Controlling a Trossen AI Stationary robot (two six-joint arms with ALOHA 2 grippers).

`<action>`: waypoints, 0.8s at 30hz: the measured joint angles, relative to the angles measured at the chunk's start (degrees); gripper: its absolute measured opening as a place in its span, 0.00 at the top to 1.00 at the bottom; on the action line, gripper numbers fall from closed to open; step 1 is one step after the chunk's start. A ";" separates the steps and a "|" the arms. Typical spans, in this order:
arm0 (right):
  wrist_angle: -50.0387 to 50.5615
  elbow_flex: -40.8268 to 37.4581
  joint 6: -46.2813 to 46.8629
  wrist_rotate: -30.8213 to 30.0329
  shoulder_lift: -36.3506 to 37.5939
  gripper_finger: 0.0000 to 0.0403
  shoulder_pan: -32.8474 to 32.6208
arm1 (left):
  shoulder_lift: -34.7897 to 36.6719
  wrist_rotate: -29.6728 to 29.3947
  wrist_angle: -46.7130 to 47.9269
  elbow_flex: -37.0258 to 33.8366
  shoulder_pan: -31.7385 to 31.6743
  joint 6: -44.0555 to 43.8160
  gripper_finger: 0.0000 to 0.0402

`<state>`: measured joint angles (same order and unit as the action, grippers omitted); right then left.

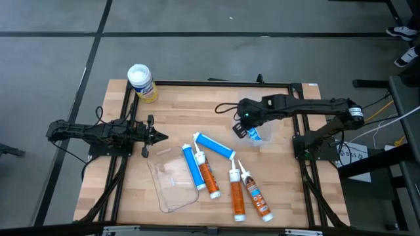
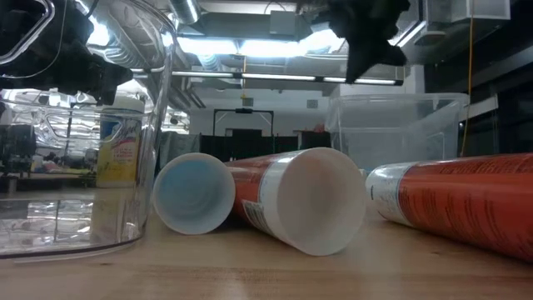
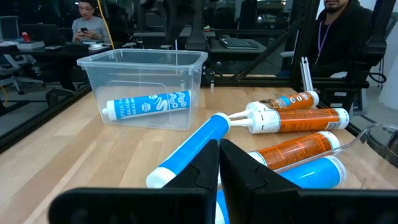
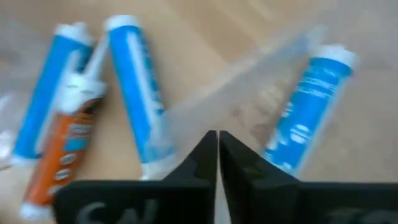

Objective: Pick & place silicon tubes, Sealant and Lysol wipes
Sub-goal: Move the white bin to the top center of the table

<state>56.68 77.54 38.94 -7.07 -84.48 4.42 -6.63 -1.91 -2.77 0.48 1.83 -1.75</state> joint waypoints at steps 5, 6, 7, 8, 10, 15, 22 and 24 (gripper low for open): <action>-7.65 0.00 -4.82 1.55 0.82 0.96 -1.48 | -0.02 0.00 -0.01 -0.01 0.00 -0.01 0.97; -8.66 0.00 -5.59 1.53 0.94 0.96 -1.74 | -0.01 -0.01 -0.01 0.01 0.00 0.01 0.98; -9.69 -0.02 -6.55 1.27 1.03 0.97 -2.01 | 0.00 0.00 0.01 0.00 0.02 0.01 0.98; -10.83 -0.01 -7.74 0.64 1.09 0.97 -2.43 | -0.02 0.00 0.01 0.00 0.02 -0.01 0.98; -12.11 -0.02 -9.93 -1.22 1.25 0.99 -3.17 | 0.00 -0.02 -0.01 -0.01 0.00 0.00 0.98; -16.84 -0.02 -16.89 -3.67 1.35 0.97 -5.44 | 0.00 0.00 0.01 -0.01 0.02 0.01 0.97; -21.11 -0.02 -22.97 -4.92 1.35 0.99 -10.81 | 0.00 0.00 0.01 -0.01 0.02 0.01 0.98; -19.22 -0.04 -22.83 -2.44 1.35 0.98 -12.53 | 0.00 0.00 -0.01 0.00 0.01 -0.01 0.98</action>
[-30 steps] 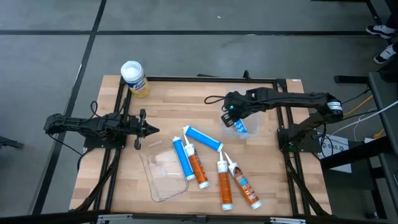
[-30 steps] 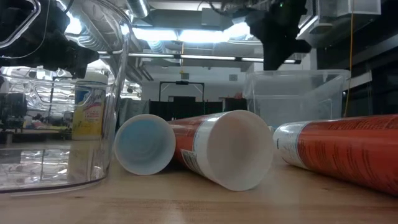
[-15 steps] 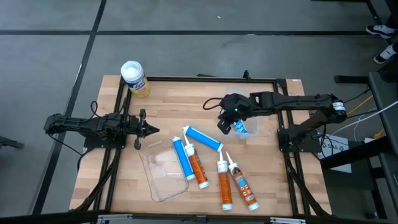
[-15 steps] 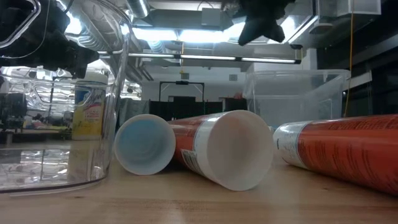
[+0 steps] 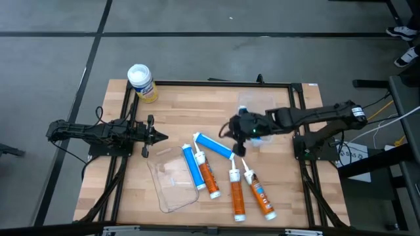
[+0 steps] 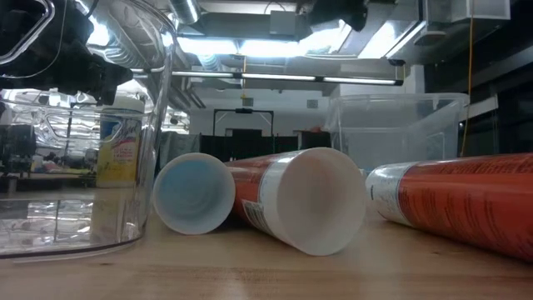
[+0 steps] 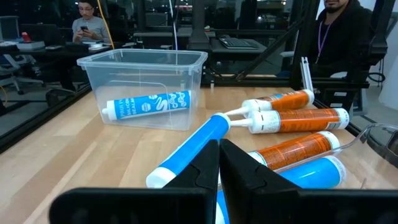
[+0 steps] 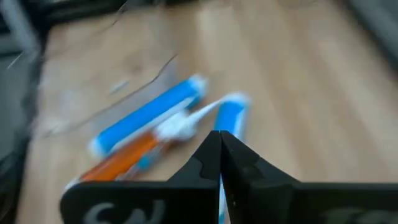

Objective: Pick & place silicon tubes, Sealant and Lysol wipes
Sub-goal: Move the white bin to the top center of the table

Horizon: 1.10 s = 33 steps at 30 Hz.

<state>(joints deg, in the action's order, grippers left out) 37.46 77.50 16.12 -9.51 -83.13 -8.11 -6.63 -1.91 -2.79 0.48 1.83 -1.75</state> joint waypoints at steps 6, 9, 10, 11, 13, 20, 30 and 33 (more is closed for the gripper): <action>9.38 -0.03 5.70 5.65 0.20 0.98 -6.24 | -0.02 0.00 0.02 -0.01 0.01 0.01 0.97; 15.80 -0.05 11.12 5.05 0.33 0.99 -9.37 | 0.00 0.00 0.00 -0.01 -0.01 0.01 0.97; 17.57 -0.14 12.81 4.79 0.33 0.99 -10.33 | 0.00 0.00 0.01 0.01 0.01 0.01 0.98; 18.16 -0.55 14.69 4.69 0.33 0.99 -11.17 | 0.00 0.00 0.01 -0.01 0.02 0.01 0.98; 17.30 -2.55 17.89 4.79 0.49 0.98 -12.47 | -0.01 0.00 0.02 0.01 0.02 0.01 0.98; 10.97 -15.71 26.97 10.62 4.83 0.99 -15.41 | -0.02 0.00 0.02 -0.01 0.00 0.01 0.97; 8.07 -30.87 36.09 9.77 13.11 0.99 -13.60 | 0.00 0.00 0.02 -0.01 0.01 -0.01 0.97; 11.25 -33.80 40.12 9.70 14.56 0.98 -12.95 | -0.01 0.00 0.01 -0.01 0.00 0.01 0.97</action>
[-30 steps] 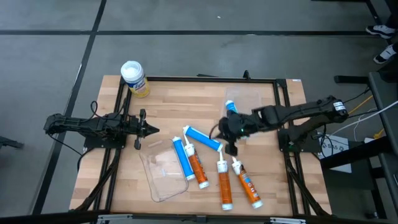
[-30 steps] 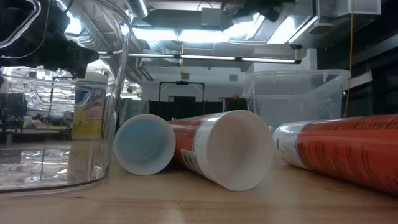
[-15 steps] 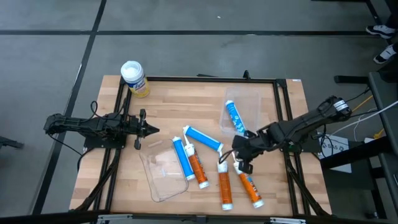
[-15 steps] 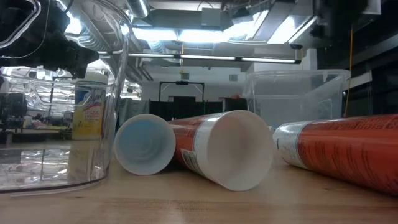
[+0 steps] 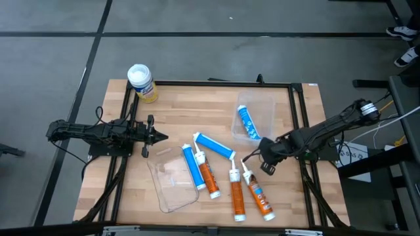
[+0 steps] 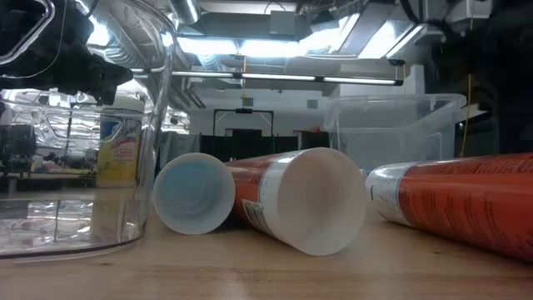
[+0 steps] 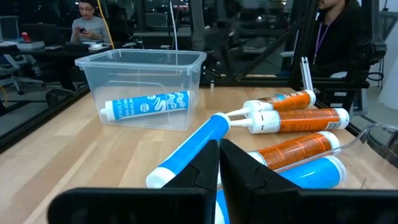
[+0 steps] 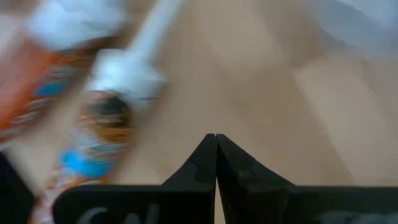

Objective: Pick & place silicon tubes, Sealant and Lysol wipes
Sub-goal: Move the white bin to the top center of the table

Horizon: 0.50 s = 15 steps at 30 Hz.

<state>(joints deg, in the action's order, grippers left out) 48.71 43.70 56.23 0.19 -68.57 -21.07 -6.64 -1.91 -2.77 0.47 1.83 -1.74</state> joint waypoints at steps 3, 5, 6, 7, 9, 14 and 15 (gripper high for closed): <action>3.34 -0.39 2.57 -2.43 1.36 0.99 1.08 | 0.00 0.00 0.00 0.00 0.02 0.00 0.97; 6.32 -0.74 3.59 -5.65 1.61 0.99 2.39 | -0.01 0.00 0.01 0.00 0.02 -0.02 0.98; 6.78 -0.70 3.84 -7.71 1.78 0.99 3.16 | 0.00 0.00 0.00 0.00 0.00 0.00 0.98; 7.17 -0.62 4.13 -9.45 1.83 0.99 3.96 | 0.01 -0.02 -0.01 0.00 0.02 -0.02 0.98; 8.71 -0.62 4.10 -12.50 1.74 0.98 5.54 | 0.00 0.00 -0.01 0.01 0.01 0.00 0.97; 7.96 -0.63 -0.08 -15.61 1.59 0.99 9.11 | 0.00 0.00 0.01 0.01 0.01 -0.01 0.97; 7.24 -0.63 -1.24 -15.66 1.59 0.99 9.67 | 0.01 0.00 0.01 0.00 0.02 0.00 0.97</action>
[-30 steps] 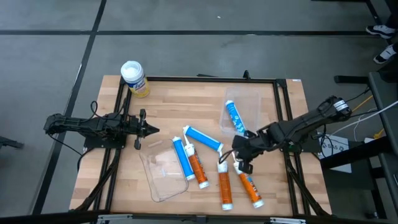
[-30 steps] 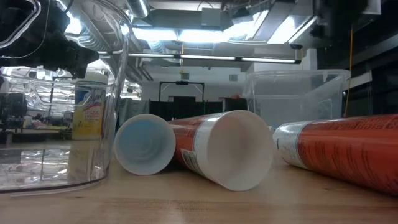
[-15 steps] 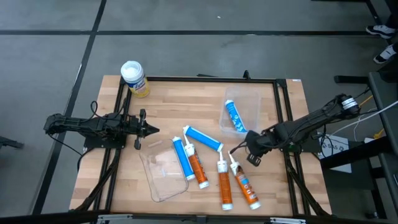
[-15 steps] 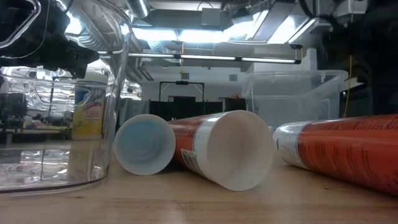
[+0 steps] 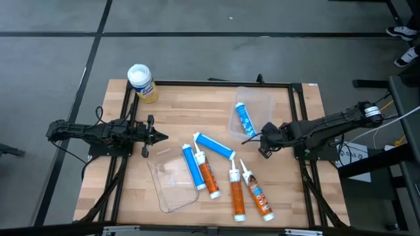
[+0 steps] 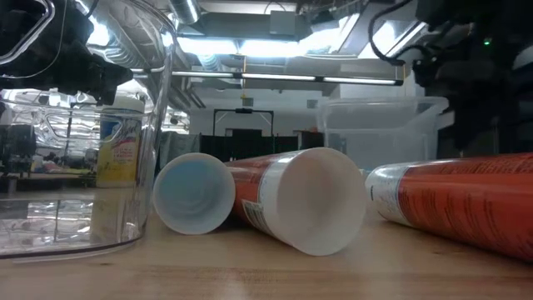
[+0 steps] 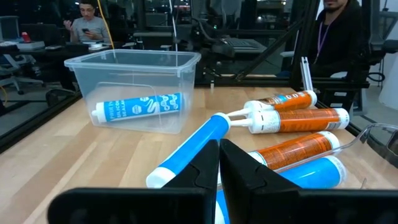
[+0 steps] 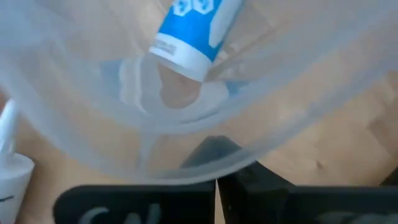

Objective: Pick & place silicon tubes, Sealant and Lysol wipes
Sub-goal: Move the white bin to the top center of the table

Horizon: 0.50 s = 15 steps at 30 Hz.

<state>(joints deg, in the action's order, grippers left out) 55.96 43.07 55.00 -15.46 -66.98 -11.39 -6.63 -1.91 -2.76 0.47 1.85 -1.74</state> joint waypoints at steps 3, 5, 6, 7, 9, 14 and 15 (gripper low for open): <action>-3.20 0.00 -4.10 0.02 -0.20 0.99 1.44 | 0.00 0.00 -0.01 0.01 -0.01 -0.01 0.98; -6.00 0.00 -7.23 -0.12 -0.66 0.98 2.42 | 0.00 0.00 -0.01 0.00 -0.01 0.00 0.98; -7.46 0.00 -9.05 -0.12 -1.02 0.98 2.87 | -0.01 0.00 0.00 0.00 0.00 0.00 0.98; -8.75 0.00 -10.79 -0.21 -1.41 0.98 3.32 | 0.00 0.00 0.00 0.00 -0.02 -0.02 0.98; -11.39 0.00 -14.08 -1.34 -2.33 0.99 4.20 | -0.02 0.00 -0.02 0.00 -0.02 0.00 0.97; -19.12 0.02 -22.66 -2.49 -5.43 0.98 6.60 | -0.02 0.00 -0.02 0.00 -0.02 0.00 0.97; -21.27 0.02 -24.53 -2.50 -6.06 0.98 7.14 | -0.01 0.00 -0.02 0.01 -0.01 0.00 0.98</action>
<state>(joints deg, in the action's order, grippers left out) 34.69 43.09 30.46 -17.97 -73.04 -4.25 -6.64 -1.91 -2.78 0.48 1.83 -1.74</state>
